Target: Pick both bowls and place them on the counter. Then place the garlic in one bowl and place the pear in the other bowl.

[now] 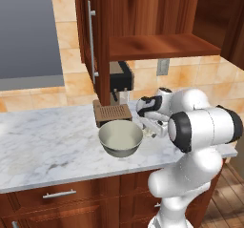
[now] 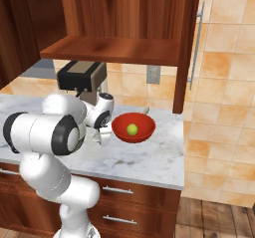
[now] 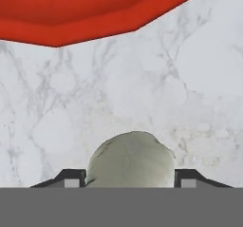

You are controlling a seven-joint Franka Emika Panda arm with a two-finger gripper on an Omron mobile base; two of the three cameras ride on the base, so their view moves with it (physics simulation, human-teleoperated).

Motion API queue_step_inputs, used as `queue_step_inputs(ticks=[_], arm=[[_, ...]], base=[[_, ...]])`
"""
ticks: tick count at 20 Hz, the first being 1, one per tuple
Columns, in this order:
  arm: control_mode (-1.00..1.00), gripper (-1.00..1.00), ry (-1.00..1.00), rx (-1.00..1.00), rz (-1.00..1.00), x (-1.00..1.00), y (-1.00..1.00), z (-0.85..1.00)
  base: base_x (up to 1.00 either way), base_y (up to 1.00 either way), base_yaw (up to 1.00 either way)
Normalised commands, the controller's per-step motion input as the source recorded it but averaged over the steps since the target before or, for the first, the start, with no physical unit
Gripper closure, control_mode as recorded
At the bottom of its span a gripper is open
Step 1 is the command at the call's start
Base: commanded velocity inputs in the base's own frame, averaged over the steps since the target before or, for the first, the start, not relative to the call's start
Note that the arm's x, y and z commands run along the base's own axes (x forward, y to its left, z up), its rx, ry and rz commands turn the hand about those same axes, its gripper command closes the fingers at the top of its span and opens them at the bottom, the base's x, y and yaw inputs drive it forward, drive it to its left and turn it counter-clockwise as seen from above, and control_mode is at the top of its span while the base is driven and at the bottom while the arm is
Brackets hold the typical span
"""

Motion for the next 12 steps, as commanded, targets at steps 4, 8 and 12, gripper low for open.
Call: queue_step_inputs(ticks=[4, 8, 12], arm=[[-1.00, 1.00, 0.00, 0.00, 0.00, -0.46, -0.09, 0.47], [-1.00, 1.00, 0.00, 0.00, 0.00, -0.47, -0.07, 0.52], [-1.00, 1.00, -0.01, 0.00, 0.03, -0.44, -0.06, 0.59]], base=[[0.00, 0.00, 0.00], [0.00, 0.00, 0.00], [0.00, 0.00, 0.00]])
